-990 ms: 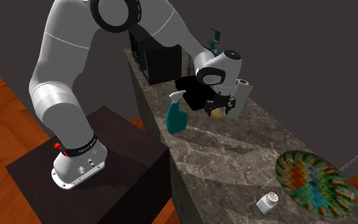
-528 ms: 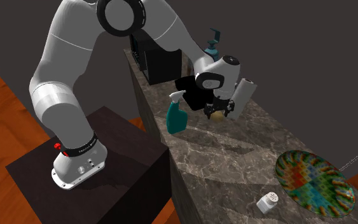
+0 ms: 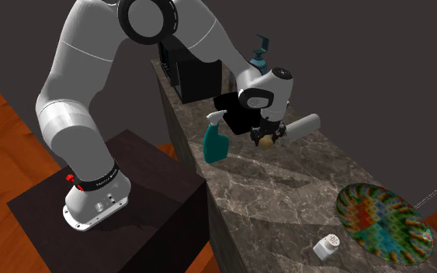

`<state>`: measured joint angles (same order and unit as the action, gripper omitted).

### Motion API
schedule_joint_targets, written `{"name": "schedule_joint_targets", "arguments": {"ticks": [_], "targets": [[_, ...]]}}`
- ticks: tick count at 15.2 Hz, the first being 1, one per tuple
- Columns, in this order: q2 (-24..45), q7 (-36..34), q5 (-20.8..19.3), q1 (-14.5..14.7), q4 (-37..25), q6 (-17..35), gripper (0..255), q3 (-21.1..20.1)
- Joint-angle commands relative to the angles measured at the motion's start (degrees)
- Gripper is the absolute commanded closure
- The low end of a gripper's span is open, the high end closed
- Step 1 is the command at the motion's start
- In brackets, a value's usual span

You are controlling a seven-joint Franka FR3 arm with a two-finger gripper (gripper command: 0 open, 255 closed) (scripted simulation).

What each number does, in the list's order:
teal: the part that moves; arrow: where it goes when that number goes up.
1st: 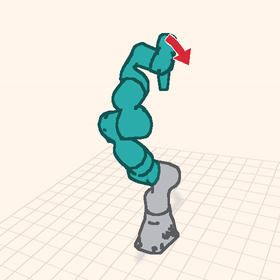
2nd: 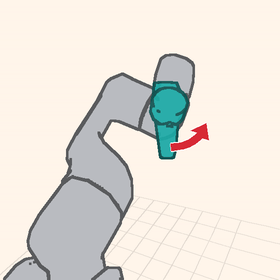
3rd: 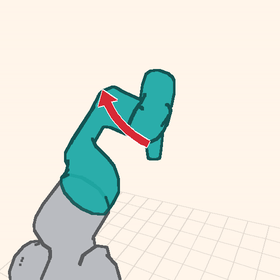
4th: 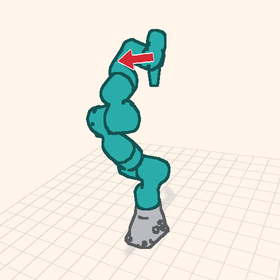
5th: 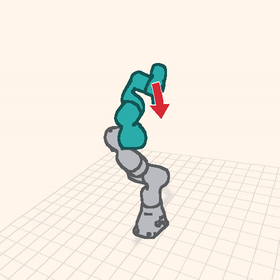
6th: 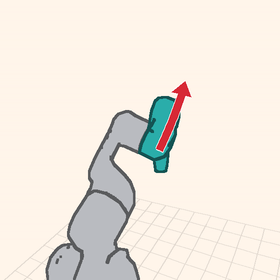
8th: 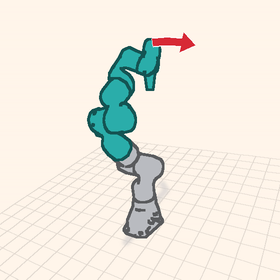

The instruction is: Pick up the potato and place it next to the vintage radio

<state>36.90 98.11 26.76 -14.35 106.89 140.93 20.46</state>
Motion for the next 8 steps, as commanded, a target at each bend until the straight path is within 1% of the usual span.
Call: {"name": "schedule_joint_targets", "arguments": {"ticks": [1,6,8], "targets": [[0.0,0.0,0.0,0.0,0.0,0.0,255,0.0],[0.1,0.0,0.0,0.0,0.0,0.0,255,0.0],[-1.1,-0.5,-0.6,0.4,0.2,-0.9,255,0.5]]}}
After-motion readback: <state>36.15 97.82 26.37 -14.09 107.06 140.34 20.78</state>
